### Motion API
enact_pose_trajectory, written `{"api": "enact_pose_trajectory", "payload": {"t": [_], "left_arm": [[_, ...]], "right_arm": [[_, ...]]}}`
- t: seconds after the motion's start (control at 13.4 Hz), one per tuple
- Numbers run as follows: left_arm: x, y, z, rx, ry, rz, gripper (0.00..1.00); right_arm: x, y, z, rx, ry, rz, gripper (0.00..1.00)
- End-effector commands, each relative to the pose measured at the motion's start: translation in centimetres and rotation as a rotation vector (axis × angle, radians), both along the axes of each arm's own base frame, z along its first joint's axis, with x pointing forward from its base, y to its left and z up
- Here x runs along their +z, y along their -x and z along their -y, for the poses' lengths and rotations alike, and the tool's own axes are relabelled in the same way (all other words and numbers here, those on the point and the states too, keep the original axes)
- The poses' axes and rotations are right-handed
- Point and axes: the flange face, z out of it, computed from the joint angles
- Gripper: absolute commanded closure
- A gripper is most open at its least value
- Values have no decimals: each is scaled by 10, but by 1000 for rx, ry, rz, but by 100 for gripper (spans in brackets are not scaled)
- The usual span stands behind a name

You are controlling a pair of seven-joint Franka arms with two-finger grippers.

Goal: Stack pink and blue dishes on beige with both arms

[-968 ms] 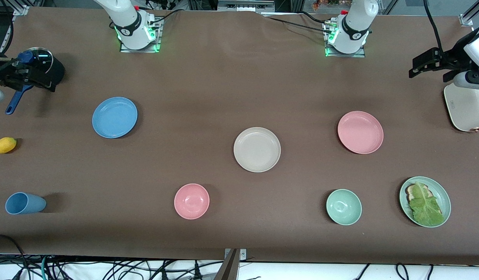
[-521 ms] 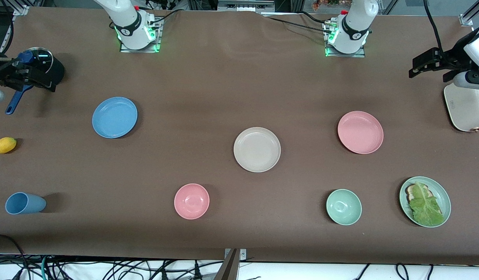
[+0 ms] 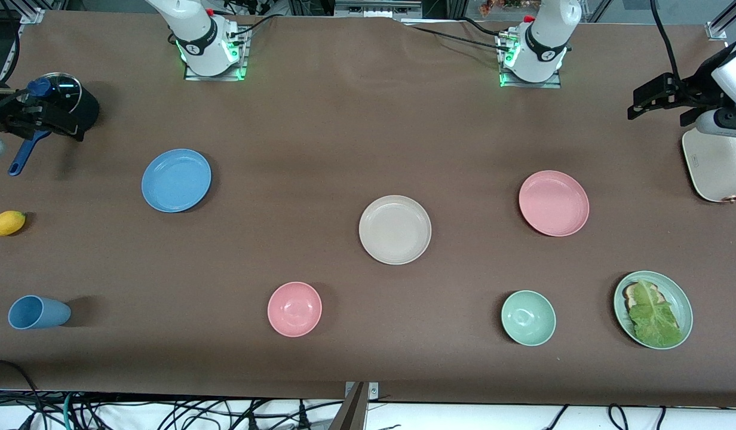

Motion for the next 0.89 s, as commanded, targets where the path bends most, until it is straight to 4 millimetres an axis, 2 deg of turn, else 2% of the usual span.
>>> {"api": "enact_pose_trajectory", "payload": {"t": [0.0,0.67,0.82], "left_arm": [[2,-1,0,6,0,9,0],[2,-1,0,9,3,10,0],[-4,-5,-2,13,6,1,0]], "right_arm": [[7,2,2,3,11,6,0],[8,2,-1,3,14,11,0],[7,3,-1,3,12,6,0]]}}
